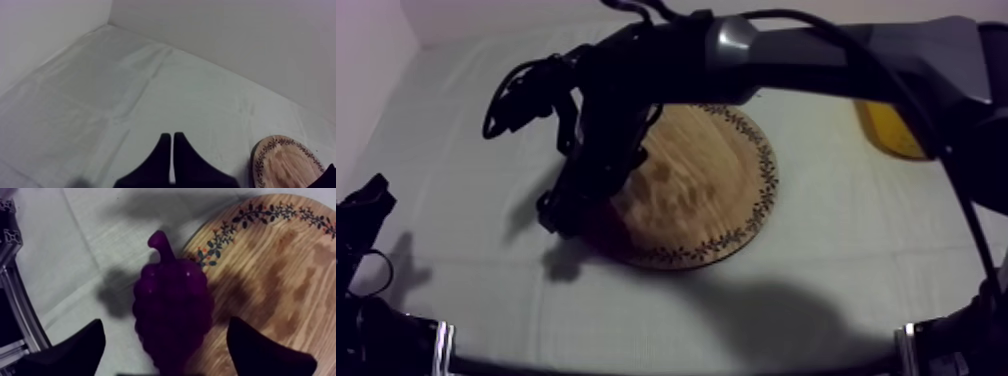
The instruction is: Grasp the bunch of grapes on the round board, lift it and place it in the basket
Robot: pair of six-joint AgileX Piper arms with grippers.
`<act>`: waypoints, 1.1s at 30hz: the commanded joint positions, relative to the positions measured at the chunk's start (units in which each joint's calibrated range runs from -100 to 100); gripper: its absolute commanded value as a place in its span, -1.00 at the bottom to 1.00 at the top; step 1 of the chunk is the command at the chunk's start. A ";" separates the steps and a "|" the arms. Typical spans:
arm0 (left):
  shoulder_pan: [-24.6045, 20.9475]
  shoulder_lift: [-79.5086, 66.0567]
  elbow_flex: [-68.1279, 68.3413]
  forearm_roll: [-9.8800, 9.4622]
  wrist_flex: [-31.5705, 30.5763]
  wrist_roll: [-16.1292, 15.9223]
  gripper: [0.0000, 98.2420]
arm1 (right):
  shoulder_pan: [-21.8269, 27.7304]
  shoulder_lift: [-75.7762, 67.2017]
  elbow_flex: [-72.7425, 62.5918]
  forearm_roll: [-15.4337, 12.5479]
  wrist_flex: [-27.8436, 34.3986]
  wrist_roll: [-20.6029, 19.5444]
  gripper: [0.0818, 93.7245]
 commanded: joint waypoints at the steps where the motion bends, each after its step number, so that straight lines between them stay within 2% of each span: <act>1: -0.01 0.03 0.04 0.01 0.03 0.00 -1.00 | -0.24 1.08 -0.42 0.19 0.02 -0.21 0.98; 12: -0.01 0.03 0.04 0.01 0.03 0.00 -1.00 | -0.56 7.49 -5.13 2.43 0.70 -1.18 0.94; 14: -0.01 0.03 0.04 0.01 0.03 0.00 -1.00 | -0.74 8.08 -5.58 3.12 0.79 -1.47 0.78; 16: -0.01 0.03 0.04 0.01 0.03 0.00 -1.00 | -1.02 8.20 -5.33 3.85 0.28 -1.71 0.52; 21: -0.01 0.03 0.04 0.01 0.03 0.00 -1.00 | -1.72 5.79 -0.31 4.99 -4.10 -1.52 -0.05; 24: -0.01 0.03 0.04 0.01 0.03 0.00 -1.00 | -2.11 3.78 2.08 5.18 -5.34 -1.36 -0.31; 27: -0.01 0.03 0.04 0.01 0.03 0.00 -1.00 | -2.37 2.17 3.04 5.47 -5.09 -1.47 -0.45; 33: -0.01 0.03 0.04 0.01 0.03 0.00 -1.00 | -1.54 -3.10 3.98 5.39 -1.51 -1.36 -0.51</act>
